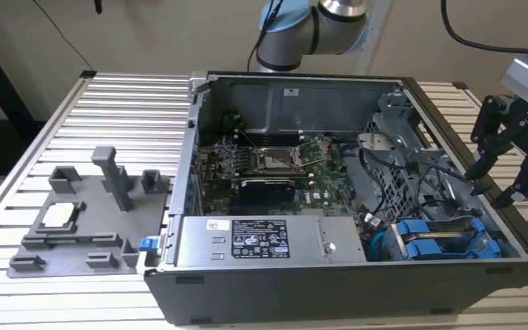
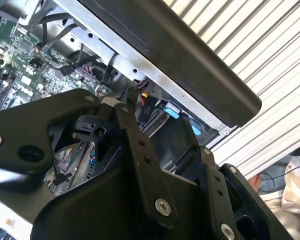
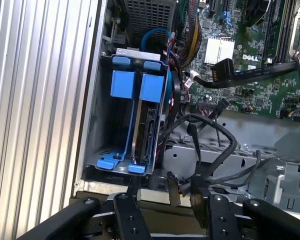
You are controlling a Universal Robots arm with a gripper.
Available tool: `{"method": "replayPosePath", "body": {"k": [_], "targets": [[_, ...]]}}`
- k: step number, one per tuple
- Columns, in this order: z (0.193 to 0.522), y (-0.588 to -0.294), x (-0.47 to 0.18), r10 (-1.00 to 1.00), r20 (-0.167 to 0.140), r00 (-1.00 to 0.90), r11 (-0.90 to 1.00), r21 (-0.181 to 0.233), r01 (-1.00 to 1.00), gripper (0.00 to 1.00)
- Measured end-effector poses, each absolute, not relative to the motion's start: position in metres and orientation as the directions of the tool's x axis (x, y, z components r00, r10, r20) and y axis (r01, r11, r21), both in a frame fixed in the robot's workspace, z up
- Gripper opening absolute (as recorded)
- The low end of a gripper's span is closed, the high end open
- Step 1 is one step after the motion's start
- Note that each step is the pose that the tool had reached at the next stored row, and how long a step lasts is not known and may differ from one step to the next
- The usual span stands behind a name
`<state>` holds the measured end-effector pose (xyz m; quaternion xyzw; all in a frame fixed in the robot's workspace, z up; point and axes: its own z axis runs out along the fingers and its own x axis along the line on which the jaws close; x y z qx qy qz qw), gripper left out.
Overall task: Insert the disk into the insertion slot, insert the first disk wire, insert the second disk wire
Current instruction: 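Insert the first disk wire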
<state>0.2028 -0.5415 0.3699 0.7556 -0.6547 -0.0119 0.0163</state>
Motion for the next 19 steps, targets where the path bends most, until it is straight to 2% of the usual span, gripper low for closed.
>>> {"method": "replayPosePath", "body": {"k": [2, 4, 5, 6, 7, 8, 11, 13, 19], "targets": [[0.3698, -0.5415, 0.2028, -0.99, 0.003, 0.142, -0.142, 0.04, -0.989, 0.51], [0.3698, -0.5415, 0.2028, -0.99, 0.003, 0.142, -0.142, 0.04, -0.989, 0.38], [0.3698, -0.5415, 0.2028, -0.99, 0.003, 0.142, -0.142, 0.04, -0.989, 0.38], [0.3698, -0.5415, 0.2028, -0.99, 0.003, 0.142, -0.142, 0.04, -0.989, 0.32], [0.3698, -0.5415, 0.2028, -0.99, 0.003, 0.142, -0.142, 0.04, -0.989, 0.32], [0.3698, -0.5415, 0.2028, -0.99, 0.003, 0.142, -0.142, 0.04, -0.989, 0.25], [0.3697, -0.5415, 0.2028, -0.99, 0.003, 0.142, -0.142, 0.04, -0.989, 0.25], [0.3697, -0.5415, 0.2028, -0.99, 0.003, 0.142, -0.142, 0.04, -0.989, 0.19], [0.3696, -0.5415, 0.2028, -0.99, 0.003, 0.142, -0.142, 0.04, -0.989, 0.19]]}}
